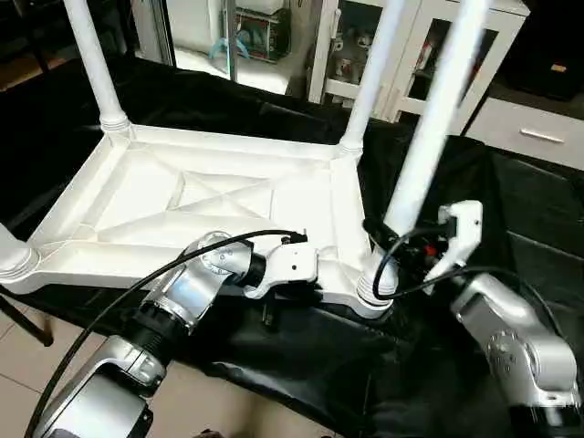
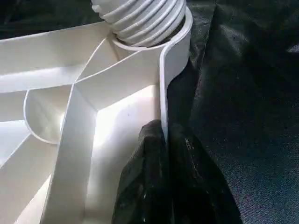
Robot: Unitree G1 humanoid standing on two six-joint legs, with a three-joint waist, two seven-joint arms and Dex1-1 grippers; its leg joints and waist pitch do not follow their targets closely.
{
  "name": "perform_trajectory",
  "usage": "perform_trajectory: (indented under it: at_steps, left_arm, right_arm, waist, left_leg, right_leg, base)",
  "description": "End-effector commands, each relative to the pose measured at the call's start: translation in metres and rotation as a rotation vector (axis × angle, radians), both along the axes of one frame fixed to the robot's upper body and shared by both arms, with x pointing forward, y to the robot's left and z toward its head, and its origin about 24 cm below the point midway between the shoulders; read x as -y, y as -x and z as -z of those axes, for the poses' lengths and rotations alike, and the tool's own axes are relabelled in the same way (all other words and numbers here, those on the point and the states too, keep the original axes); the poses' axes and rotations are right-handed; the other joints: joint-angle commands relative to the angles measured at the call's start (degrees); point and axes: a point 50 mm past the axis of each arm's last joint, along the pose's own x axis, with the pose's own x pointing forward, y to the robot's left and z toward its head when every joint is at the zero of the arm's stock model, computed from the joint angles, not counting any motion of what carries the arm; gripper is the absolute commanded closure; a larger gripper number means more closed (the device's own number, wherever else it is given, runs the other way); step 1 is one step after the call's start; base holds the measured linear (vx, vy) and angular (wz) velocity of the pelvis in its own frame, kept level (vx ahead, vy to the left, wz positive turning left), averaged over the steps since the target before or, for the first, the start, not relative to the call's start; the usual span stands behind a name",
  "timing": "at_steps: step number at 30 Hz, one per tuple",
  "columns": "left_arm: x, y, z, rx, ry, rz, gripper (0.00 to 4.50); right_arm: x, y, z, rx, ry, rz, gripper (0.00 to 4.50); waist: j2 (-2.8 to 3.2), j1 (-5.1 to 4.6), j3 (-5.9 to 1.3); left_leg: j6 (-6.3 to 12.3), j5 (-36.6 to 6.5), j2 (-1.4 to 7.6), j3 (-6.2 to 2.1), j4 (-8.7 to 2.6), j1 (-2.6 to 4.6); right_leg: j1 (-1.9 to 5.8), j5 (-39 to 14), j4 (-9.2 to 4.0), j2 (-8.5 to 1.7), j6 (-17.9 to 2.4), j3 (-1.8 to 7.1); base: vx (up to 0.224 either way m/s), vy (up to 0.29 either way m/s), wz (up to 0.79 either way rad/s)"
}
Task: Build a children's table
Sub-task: Insert table leg to table base
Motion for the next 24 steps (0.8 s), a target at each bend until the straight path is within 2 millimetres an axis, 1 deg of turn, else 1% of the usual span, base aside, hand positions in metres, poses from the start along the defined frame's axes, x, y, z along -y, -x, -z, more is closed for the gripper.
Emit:
perform_trajectory:
  at_steps: [1, 2, 4, 5, 6, 8, 9, 10, 11, 12, 13, 14, 15, 16, 17, 18, 19, 20, 21, 22, 23, 24]
  left_arm:
    - [-0.007, 0.005, 0.017, -0.053, -0.048, -0.022, 4.50]
    - [-0.007, 0.005, 0.017, -0.051, -0.046, -0.026, 4.50]
    - [-0.007, 0.004, 0.017, -0.050, -0.044, -0.029, 4.50]
    - [-0.006, 0.004, 0.017, -0.045, -0.041, -0.036, 4.50]
    - [-0.005, 0.001, 0.015, -0.032, -0.030, -0.059, 4.50]
    - [-0.003, -0.004, 0.013, -0.012, -0.017, -0.093, 4.50]
    - [-0.003, -0.004, 0.013, -0.012, -0.017, -0.093, 4.50]
    - [-0.003, -0.004, 0.013, -0.012, -0.017, -0.093, 4.50]
    - [-0.003, -0.011, 0.011, 0.015, -0.017, -0.136, 4.50]
    - [-0.003, -0.012, 0.011, 0.020, -0.018, -0.143, 4.50]
    - [-0.003, -0.014, 0.010, 0.027, -0.018, -0.154, 4.50]
    - [-0.003, -0.015, 0.010, 0.030, -0.016, -0.163, 4.50]
    - [-0.002, -0.017, 0.008, 0.040, -0.007, -0.187, 4.50]
    - [-0.002, -0.017, 0.008, 0.040, -0.007, -0.187, 4.50]
    - [-0.001, -0.019, 0.007, 0.045, 0.001, -0.204, 4.50]
    - [-0.001, -0.020, 0.007, 0.047, 0.005, -0.211, 4.50]
    - [0.000, -0.023, 0.005, 0.058, 0.012, -0.236, 4.50]
    - [0.001, -0.024, 0.004, 0.068, 0.019, -0.251, 4.50]
    - [0.001, -0.025, 0.004, 0.071, 0.021, -0.256, 4.50]
    - [0.001, -0.026, 0.004, 0.074, 0.024, -0.261, 4.50]
    - [0.002, -0.026, 0.003, 0.077, 0.027, -0.263, 4.50]
    - [0.002, -0.026, 0.003, 0.080, 0.026, -0.254, 4.50]
  right_arm:
    - [0.026, 0.011, 0.024, -0.105, 0.060, 0.138, 2.67]
    - [0.026, 0.014, 0.025, -0.102, 0.058, 0.142, 2.67]
    - [0.026, 0.015, 0.026, -0.101, 0.057, 0.145, 2.67]
    - [0.026, 0.018, 0.028, -0.097, 0.057, 0.151, 2.67]
    - [0.027, 0.021, 0.031, -0.090, 0.050, 0.165, 2.67]
    - [0.028, 0.026, 0.034, -0.070, 0.041, 0.189, 2.67]
    - [0.028, 0.026, 0.034, -0.070, 0.041, 0.189, 2.67]
    - [0.028, 0.026, 0.034, -0.070, 0.041, 0.189, 2.67]
    - [0.031, 0.032, 0.039, -0.059, 0.040, 0.219, 2.67]
    - [0.032, 0.033, 0.039, -0.058, 0.041, 0.223, 2.67]
    - [0.032, 0.034, 0.041, -0.056, 0.041, 0.231, 2.67]
    - [0.033, 0.035, 0.041, -0.054, 0.040, 0.238, 2.67]
    - [0.034, 0.037, 0.043, -0.049, 0.040, 0.255, 2.67]
    - [0.034, 0.037, 0.043, -0.049, 0.040, 0.255, 2.67]
    - [0.035, 0.038, 0.044, -0.049, 0.044, 0.263, 2.67]
    - [0.035, 0.039, 0.045, -0.050, 0.046, 0.267, 2.67]
    - [0.035, 0.039, 0.045, -0.045, 0.053, 0.279, 2.67]
    - [0.035, 0.039, 0.045, -0.043, 0.054, 0.282, 2.67]
    - [0.035, 0.039, 0.045, -0.042, 0.054, 0.283, 2.67]
    - [0.035, 0.039, 0.046, -0.042, 0.057, 0.282, 2.67]
    - [0.035, 0.039, 0.047, -0.047, 0.068, 0.278, 2.67]
    - [0.034, 0.038, 0.047, -0.053, 0.094, 0.258, 2.67]
  waist:
    - [0.37, -0.34, -2.20]
    - [0.37, -0.43, -2.06]
    - [0.33, -0.49, -2.09]
    - [0.52, -0.49, -2.02]
    - [0.45, -0.54, -1.99]
    - [0.48, -0.50, -1.79]
    - [0.38, -0.51, -1.65]
    - [0.36, -0.57, -1.61]
    - [0.43, -0.76, -1.55]
    - [0.53, -0.72, -1.50]
    - [0.49, -0.83, -1.44]
    - [0.46, -0.95, -1.45]
    - [0.71, -1.06, -1.50]
    - [0.70, -1.20, -1.52]
    - [0.59, -1.41, -1.63]
    - [0.56, -1.61, -1.67]
    - [0.52, -1.74, -1.66]
    - [0.60, -1.69, -1.70]
    - [0.50, -1.71, -1.52]
    - [0.50, -1.70, -1.47]
    - [0.53, -1.75, -1.46]
    - [0.56, -1.85, -1.54]
  left_leg:
    - [-1.53, -24.8, 4.03, -2.29, -5.10, 1.26]
    - [-1.47, -25.4, 3.98, -2.36, -5.17, 1.12]
    - [-1.41, -25.1, 4.04, -2.50, -5.31, 0.91]
    - [-1.46, -25.3, 4.01, -2.54, -5.36, 0.95]
    - [-1.47, -25.9, 4.00, -2.48, -5.31, 0.96]
    - [-1.51, -27.7, 3.95, -2.46, -5.27, 1.36]
    - [-1.41, -28.8, 3.87, -2.54, -5.20, 1.47]
    - [-1.34, -29.1, 3.83, -2.66, -5.21, 1.45]
    - [-1.31, -29.4, 3.86, -2.88, -5.38, 1.20]
    - [-1.47, -30.5, 3.84, -2.88, -5.21, 1.70]
    - [-1.45, -30.9, 3.79, -2.96, -5.24, 1.62]
    - [-1.49, -31.3, 3.83, -3.24, -5.45, 1.34]
    - [-1.60, -31.6, 3.89, -3.47, -5.62, 1.16]
    - [-1.65, -31.7, 3.92, -3.47, -5.69, 1.13]
    - [-1.67, -31.5, 3.96, -3.61, -5.86, 0.96]
    - [-1.58, -30.7, 3.98, -3.65, -6.03, 0.69]
    - [-1.52, -30.5, 4.00, -3.61, -6.04, 0.63]
    - [-1.35, -30.7, 3.94, -3.46, -5.84, 0.92]
    - [-1.04, -31.6, 3.79, -3.31, -5.56, 1.33]
    - [-0.88, -31.9, 3.73, -3.31, -5.47, 1.43]
    - [-0.69, -31.8, 3.72, -3.39, -5.50, 1.36]
    - [-0.78, -31.5, 3.81, -3.59, -5.69, 1.04]
  right_leg:
    - [0.42, -29.9, -4.97, -4.10, -6.7, 2.90]
    - [0.49, -30.6, -5.06, -4.10, -6.4, 2.89]
    - [0.63, -30.6, -5.02, -4.13, -6.2, 2.88]
    - [0.59, -30.8, -5.05, -4.12, -6.1, 2.89]
    - [0.42, -31.4, -5.23, -4.18, -5.9, 2.93]
    - [0.03, -33.7, -5.68, -4.17, -5.4, 2.92]
    - [-0.14, -35.9, -5.97, -4.24, -4.8, 2.86]
    - [-0.10, -36.9, -6.08, -4.29, -4.6, 2.80]
    - [0.09, -38.2, -6.16, -4.29, -3.9, 2.68]
    - [-0.35, -39.6, -6.53, -4.31, -3.5, 2.60]
    - [-0.31, -40.1, -6.59, -4.28, -3.3, 2.52]
    - [0.07, -40.5, -6.62, -4.37, -3.0, 2.34]
    - [0.29, -40.5, -6.59, -4.45, -2.9, 2.25]
    - [0.34, -40.1, -6.63, -4.40, -2.9, 2.18]
    - [0.69, -39.0, -6.60, -4.48, -3.2, 2.06]
    - [0.83, -37.8, -6.48, -4.50, -3.5, 2.15]
    - [0.76, -37.4, -6.44, -4.50, -3.8, 2.26]
    - [0.42, -37.7, -6.60, -4.51, -4.0, 2.38]
    - [-0.04, -39.3, -7.04, -4.53, -3.9, 2.36]
    - [-0.11, -40.1, -7.19, -4.55, -3.8, 2.31]
    - [-0.01, -41.0, -7.31, -4.60, -3.5, 2.19]
    - [0.38, -40.7, -7.21, -4.61, -3.3, 2.08]
  base:
    - [0.000, 0.000, 0.00]
    - [0.000, 0.000, 0.00]
    - [0.000, 0.000, 0.00]
    - [0.000, 0.000, 0.00]
    - [0.000, 0.000, 0.00]
    - [0.000, 0.000, 0.00]
    - [0.000, 0.000, 0.00]
    - [0.000, 0.000, 0.00]
    - [0.000, 0.000, 0.00]
    - [0.000, 0.000, 0.00]
    - [0.000, 0.000, 0.00]
    - [0.000, 0.000, 0.00]
    - [0.000, 0.000, 0.00]
    - [0.000, 0.000, 0.00]
    - [0.000, 0.000, 0.00]
    - [0.000, 0.000, 0.00]
    - [0.000, 0.000, 0.00]
    - [0.000, 0.000, 0.00]
    - [0.000, 0.000, 0.00]
    - [0.000, 0.000, 0.00]
    - [0.000, 0.000, 0.00]
    - [0.000, 0.000, 0.00]
